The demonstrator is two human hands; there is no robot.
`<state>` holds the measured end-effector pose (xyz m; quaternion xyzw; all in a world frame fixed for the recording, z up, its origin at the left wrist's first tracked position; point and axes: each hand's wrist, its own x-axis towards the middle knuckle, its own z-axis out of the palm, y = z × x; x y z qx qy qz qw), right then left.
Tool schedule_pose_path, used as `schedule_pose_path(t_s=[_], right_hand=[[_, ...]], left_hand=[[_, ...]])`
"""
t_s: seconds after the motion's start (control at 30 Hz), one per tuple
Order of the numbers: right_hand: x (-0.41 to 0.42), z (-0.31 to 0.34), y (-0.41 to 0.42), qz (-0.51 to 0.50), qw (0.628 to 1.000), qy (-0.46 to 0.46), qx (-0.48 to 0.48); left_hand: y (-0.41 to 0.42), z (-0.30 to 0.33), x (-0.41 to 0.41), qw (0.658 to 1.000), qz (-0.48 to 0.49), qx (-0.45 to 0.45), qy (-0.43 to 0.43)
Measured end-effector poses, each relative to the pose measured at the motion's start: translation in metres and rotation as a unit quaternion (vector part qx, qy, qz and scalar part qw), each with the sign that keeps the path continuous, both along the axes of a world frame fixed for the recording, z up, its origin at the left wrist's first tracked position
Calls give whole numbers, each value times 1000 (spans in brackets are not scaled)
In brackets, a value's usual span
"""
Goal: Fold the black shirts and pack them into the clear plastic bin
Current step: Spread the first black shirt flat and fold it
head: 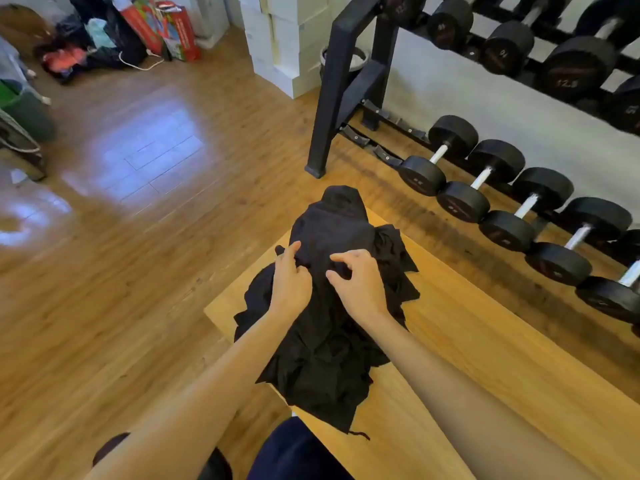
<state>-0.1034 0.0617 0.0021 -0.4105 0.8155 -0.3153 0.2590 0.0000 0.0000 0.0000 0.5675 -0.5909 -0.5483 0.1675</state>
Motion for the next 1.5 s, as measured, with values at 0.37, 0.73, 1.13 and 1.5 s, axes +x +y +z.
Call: schedule_pose_path(t_s=[0.37, 0.73, 1.13, 1.5], right_hand=[[0, -17, -19, -59, 996, 70, -18], [-45, 6, 25, -371, 809, -448, -88], [-62, -28, 66, -341, 867, -363, 22], [-20, 55, 76, -82, 944, -316, -45]], left_hand=[[-14, -11, 8, 999, 20, 4, 44], [-18, -7, 14, 1000, 12, -15, 5], [5, -11, 41, 1000, 18, 8, -10], [74, 31, 8, 988, -9, -35, 147]])
